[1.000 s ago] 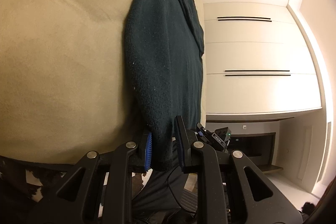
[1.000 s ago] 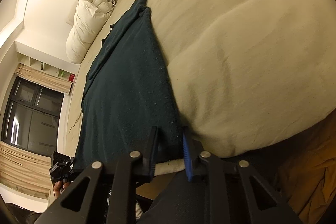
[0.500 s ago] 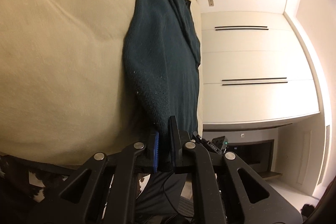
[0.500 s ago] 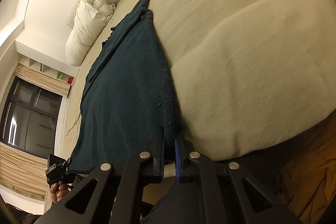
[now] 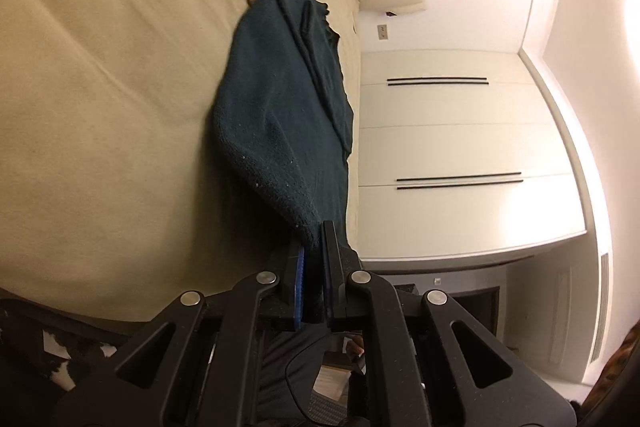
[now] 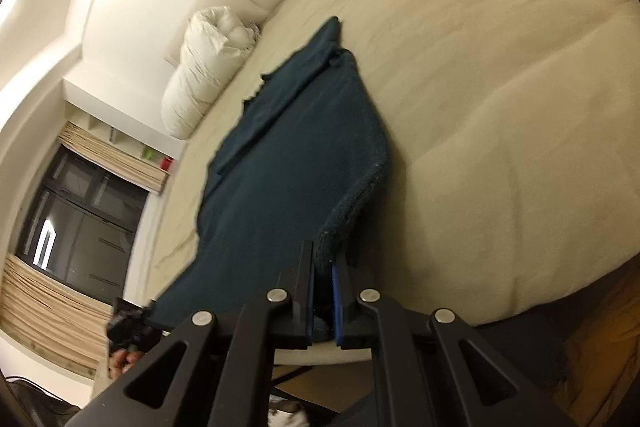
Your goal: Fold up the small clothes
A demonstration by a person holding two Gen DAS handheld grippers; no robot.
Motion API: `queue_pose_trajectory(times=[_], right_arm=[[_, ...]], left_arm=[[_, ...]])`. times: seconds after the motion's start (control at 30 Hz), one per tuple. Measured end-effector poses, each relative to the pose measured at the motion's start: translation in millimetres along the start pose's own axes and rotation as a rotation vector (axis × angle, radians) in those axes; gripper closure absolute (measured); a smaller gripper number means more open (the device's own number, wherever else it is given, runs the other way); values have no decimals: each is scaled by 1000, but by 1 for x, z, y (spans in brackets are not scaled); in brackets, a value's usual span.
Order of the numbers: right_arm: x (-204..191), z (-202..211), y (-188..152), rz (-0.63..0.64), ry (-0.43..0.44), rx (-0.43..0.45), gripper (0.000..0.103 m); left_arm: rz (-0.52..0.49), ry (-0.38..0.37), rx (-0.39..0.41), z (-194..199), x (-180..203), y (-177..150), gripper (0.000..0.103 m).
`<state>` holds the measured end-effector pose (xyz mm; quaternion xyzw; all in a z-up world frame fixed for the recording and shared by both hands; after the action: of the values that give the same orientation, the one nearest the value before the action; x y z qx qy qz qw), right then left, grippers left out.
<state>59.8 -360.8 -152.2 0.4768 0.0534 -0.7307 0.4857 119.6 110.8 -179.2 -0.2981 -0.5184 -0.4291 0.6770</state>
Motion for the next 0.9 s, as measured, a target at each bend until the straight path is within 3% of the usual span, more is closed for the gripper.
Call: queue_pose_trajectory(times=[0.3, 0.43, 0.6, 0.9], right_arm=[[-42, -13, 43, 3, 132, 47, 95], [-58, -34, 75, 7, 163, 51, 95], [-78, -75, 136, 21, 165, 65, 95], [-89, -172, 257, -10, 109, 90, 95]], left_arm=[[3, -21, 22, 6, 12, 23, 98], [-5, -41, 46, -4, 32, 53, 98], [-29, -52, 87, -24, 60, 114, 98], [-74, 20, 158, -91, 86, 258, 98]])
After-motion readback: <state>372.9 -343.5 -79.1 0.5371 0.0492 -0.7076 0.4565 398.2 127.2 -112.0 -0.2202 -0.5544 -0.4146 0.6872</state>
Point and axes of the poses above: each gripper's, at about its wrist camera, not at the fingertips, and z roughly against the way its jaws point, x to its right, y to its top, the point moved 7 cm from there along -z, roughly the way its jaws point, and after that the axes turned 1 degree about -z, right-handed, at the moved point
